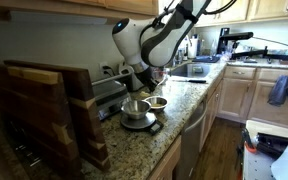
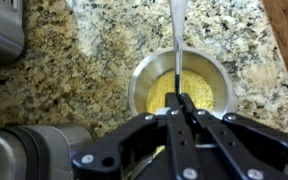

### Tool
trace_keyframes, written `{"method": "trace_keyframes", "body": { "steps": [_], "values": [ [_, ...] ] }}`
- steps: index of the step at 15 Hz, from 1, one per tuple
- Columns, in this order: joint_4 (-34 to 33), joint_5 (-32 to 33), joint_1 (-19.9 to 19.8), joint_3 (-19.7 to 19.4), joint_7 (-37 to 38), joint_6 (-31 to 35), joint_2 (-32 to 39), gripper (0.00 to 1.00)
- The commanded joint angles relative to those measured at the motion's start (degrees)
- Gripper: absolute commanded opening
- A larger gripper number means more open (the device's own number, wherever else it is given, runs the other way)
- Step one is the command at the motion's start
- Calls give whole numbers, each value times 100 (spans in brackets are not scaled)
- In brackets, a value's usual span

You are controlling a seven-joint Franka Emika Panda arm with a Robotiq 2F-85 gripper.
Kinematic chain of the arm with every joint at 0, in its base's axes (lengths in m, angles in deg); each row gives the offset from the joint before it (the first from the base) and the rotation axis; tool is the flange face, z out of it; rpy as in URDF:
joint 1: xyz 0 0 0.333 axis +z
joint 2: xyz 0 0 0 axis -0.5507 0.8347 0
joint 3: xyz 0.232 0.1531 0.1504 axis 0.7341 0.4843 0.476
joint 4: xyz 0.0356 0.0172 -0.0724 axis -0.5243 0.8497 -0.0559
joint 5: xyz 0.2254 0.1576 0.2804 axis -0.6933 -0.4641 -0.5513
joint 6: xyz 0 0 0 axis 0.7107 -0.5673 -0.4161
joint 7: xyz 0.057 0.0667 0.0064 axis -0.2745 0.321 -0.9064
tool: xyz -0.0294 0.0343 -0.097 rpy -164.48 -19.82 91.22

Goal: Pick up the spoon from the countertop, scoop some of the contents from the silver bowl, put them in the other bowl and put the spoon back on the table.

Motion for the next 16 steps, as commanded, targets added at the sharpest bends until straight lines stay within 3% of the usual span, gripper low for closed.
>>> {"method": "trace_keyframes", "body": {
  "steps": [1,10,16],
  "values": [
    [117,-160,171,79,-244,-43,-164,3],
    [95,542,502,137,400,302,89,3],
    [166,1796,672,147,1663,431,167,3]
  ]
}}
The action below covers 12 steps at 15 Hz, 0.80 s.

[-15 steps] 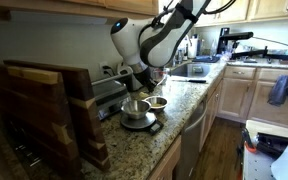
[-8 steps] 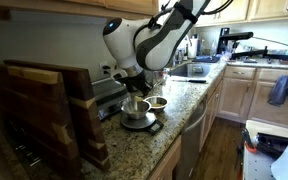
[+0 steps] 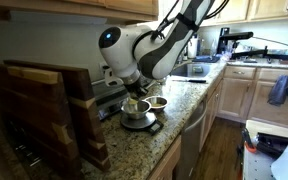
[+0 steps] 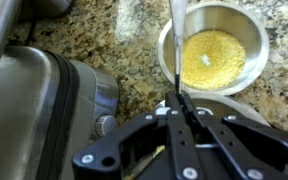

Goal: Pick up the spoon from the countertop, scoop some of the contents from the silver bowl, put them in the other bowl and put the spoon back on the table.

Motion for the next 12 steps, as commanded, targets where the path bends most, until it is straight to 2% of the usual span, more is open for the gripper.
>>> {"method": "trace_keyframes", "body": {
  "steps": [1,8,12],
  "values": [
    [203,731,96,-11,808,115,-114,3],
    [522,1753,89,-9,1796,-13,-177,3],
    [711,2335,124,2,2600,-76,-247,3]
  ]
}}
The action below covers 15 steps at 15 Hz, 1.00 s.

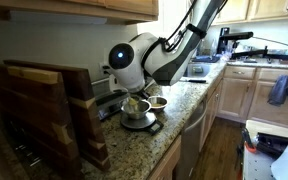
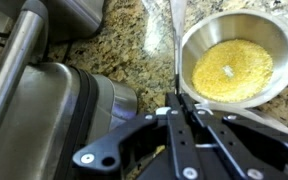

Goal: Pick up the spoon from the countertop, scoop some of the contents from the silver bowl, put them in the other bowl and put the spoon back on the table.

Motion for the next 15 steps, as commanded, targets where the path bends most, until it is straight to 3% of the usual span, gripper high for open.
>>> {"method": "trace_keyframes", "body": {
  "steps": [1,10,15],
  "values": [
    [365,661,65,3,860,-110,-280,3],
    [838,1668,88,88,2205,-358,-491,3],
    [1156,2283,172,222,3050,-829,-609,3]
  ]
}}
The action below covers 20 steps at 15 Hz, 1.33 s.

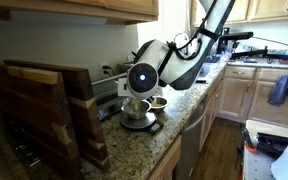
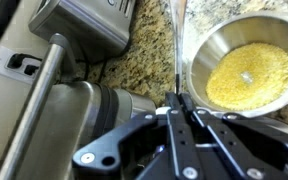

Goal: Pick up the spoon from the countertop, scoop some of the contents from the silver bowl, put them in the other bowl and put the spoon back on the table.

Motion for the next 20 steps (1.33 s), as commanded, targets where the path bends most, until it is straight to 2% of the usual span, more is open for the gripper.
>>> {"method": "trace_keyframes", "body": {
  "steps": [1,8,14,17,20],
  "values": [
    [530,504,148,119,763,-473,-438,3],
    [873,1301,317,386,2007,-1333,-452,3],
    [1026,1879,318,448,2858,-2191,-337,3],
    [1053,1899,295,446,3016,-2368,-312,3],
    [929,1674,179,403,2648,-1914,-337,3]
  ]
}}
